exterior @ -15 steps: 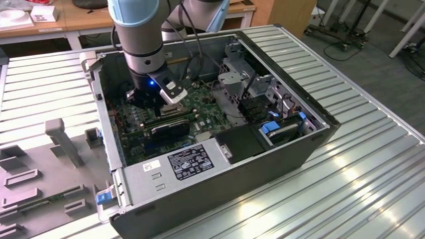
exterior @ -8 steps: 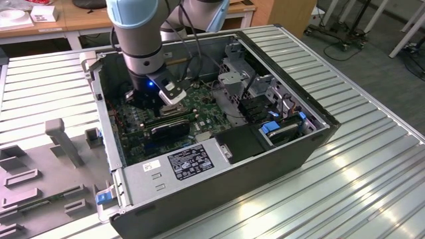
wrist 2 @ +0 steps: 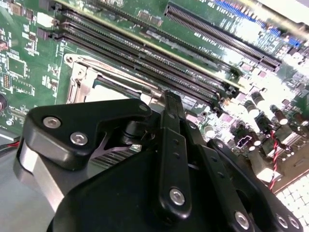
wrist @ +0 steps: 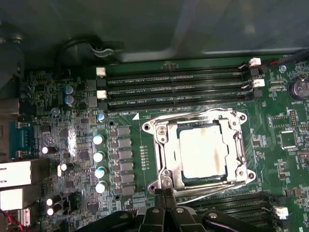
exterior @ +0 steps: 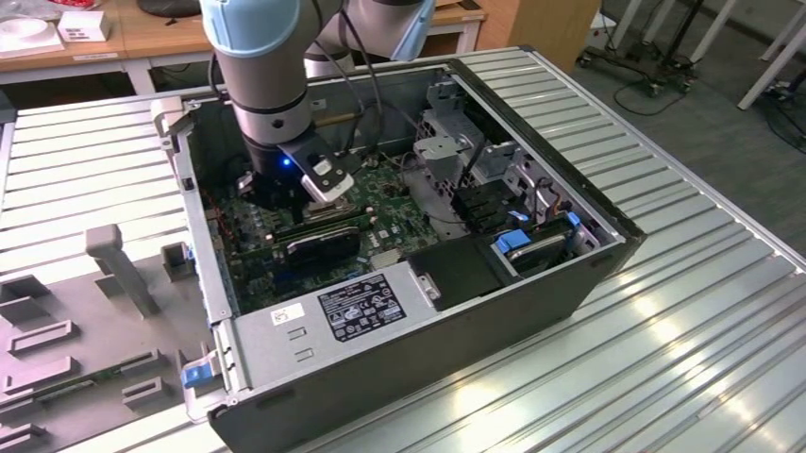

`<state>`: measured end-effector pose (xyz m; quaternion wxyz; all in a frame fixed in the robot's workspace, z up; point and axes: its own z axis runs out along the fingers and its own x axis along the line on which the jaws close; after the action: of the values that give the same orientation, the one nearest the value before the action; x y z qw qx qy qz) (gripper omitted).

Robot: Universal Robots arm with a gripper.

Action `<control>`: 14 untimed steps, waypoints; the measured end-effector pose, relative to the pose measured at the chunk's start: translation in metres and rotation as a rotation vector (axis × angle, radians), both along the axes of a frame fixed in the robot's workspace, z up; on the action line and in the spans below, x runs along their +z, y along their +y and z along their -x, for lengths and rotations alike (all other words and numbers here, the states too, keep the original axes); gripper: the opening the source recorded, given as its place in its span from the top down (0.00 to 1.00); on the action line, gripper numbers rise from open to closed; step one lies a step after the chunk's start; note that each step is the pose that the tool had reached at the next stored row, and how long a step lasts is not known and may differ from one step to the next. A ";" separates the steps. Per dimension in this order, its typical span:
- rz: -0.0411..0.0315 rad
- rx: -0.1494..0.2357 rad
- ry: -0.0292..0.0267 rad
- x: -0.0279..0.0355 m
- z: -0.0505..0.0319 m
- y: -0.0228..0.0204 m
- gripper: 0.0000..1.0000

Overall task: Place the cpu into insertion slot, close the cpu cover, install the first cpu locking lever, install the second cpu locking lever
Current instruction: 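Install the second cpu locking lever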

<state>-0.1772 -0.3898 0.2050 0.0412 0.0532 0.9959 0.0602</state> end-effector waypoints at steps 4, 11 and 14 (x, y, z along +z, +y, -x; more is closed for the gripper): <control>-0.0030 -0.001 0.0001 0.0000 0.0000 -0.0013 0.89; -0.0069 -0.002 0.0000 -0.0045 0.0010 -0.0014 0.89; -0.0070 -0.003 0.0001 -0.0075 0.0013 -0.0015 0.89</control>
<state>-0.1785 -0.3913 0.1975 0.0411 0.0550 0.9956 0.0636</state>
